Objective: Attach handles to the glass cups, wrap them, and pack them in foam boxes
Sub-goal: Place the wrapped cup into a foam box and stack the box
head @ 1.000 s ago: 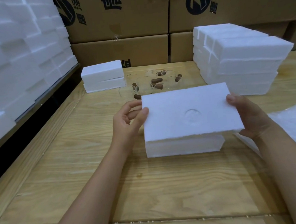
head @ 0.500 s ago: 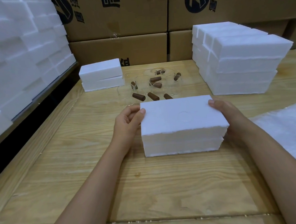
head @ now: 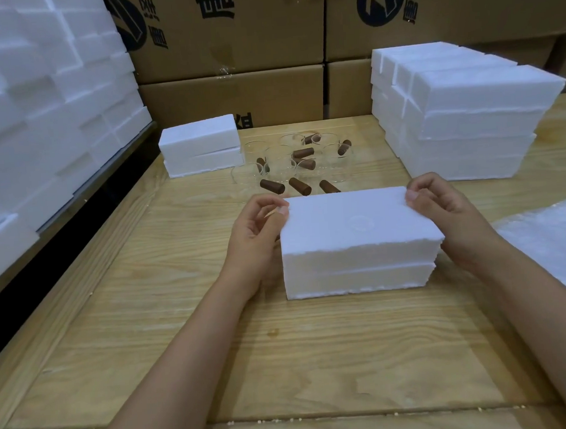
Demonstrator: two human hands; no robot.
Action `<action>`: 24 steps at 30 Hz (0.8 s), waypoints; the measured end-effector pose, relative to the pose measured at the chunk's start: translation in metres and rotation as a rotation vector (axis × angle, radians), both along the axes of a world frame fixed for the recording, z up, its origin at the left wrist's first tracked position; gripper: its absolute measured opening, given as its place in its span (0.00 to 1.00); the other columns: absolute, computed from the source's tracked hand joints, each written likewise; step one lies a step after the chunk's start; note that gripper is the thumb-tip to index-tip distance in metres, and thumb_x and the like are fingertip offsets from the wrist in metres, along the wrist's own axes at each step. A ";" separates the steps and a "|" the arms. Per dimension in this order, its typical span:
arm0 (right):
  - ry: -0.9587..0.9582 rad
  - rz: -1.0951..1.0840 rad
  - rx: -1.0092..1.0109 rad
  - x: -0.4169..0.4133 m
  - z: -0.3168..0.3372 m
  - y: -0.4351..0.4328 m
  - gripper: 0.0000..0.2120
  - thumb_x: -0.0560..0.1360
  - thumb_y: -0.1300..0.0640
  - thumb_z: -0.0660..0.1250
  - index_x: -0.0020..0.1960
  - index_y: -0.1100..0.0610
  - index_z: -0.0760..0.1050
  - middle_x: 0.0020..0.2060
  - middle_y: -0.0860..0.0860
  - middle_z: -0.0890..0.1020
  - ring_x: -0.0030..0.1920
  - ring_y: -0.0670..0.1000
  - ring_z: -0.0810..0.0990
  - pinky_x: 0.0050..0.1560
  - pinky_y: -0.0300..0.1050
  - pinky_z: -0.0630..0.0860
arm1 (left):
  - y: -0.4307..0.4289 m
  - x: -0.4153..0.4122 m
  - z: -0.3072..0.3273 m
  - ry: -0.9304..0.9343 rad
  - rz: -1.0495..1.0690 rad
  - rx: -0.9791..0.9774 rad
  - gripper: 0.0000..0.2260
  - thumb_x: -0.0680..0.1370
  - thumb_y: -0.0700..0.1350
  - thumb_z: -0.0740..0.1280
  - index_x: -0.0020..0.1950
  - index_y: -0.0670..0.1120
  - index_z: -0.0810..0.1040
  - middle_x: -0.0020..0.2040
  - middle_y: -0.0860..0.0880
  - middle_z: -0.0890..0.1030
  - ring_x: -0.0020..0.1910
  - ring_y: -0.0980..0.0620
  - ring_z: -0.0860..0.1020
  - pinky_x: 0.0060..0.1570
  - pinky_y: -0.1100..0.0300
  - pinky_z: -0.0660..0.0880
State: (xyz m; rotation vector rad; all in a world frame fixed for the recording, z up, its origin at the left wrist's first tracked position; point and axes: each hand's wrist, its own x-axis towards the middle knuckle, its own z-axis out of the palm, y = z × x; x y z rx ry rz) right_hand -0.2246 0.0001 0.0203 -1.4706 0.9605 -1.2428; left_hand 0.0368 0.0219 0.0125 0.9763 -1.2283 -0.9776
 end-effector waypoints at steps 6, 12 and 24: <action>0.073 0.115 -0.012 -0.018 -0.012 0.014 0.07 0.72 0.45 0.68 0.50 0.40 0.74 0.53 0.40 0.79 0.46 0.40 0.80 0.37 0.32 0.74 | 0.018 0.027 -0.005 -0.253 -0.375 0.009 0.26 0.68 0.51 0.72 0.64 0.53 0.68 0.68 0.49 0.71 0.68 0.52 0.71 0.61 0.56 0.72; 0.462 0.253 -0.031 -0.022 -0.025 0.021 0.50 0.56 0.51 0.80 0.65 0.31 0.52 0.50 0.25 0.70 0.47 0.39 0.80 0.42 0.34 0.77 | 0.017 0.031 -0.015 -0.626 -0.402 -0.005 0.47 0.66 0.40 0.80 0.66 0.70 0.51 0.66 0.67 0.68 0.65 0.66 0.70 0.61 0.71 0.67; 0.216 0.262 0.004 -0.005 -0.007 0.027 0.42 0.56 0.50 0.78 0.62 0.31 0.61 0.52 0.34 0.76 0.51 0.40 0.79 0.44 0.33 0.76 | 0.014 0.040 -0.002 -0.405 -0.377 0.082 0.44 0.59 0.45 0.78 0.70 0.63 0.63 0.57 0.57 0.80 0.60 0.52 0.77 0.61 0.52 0.75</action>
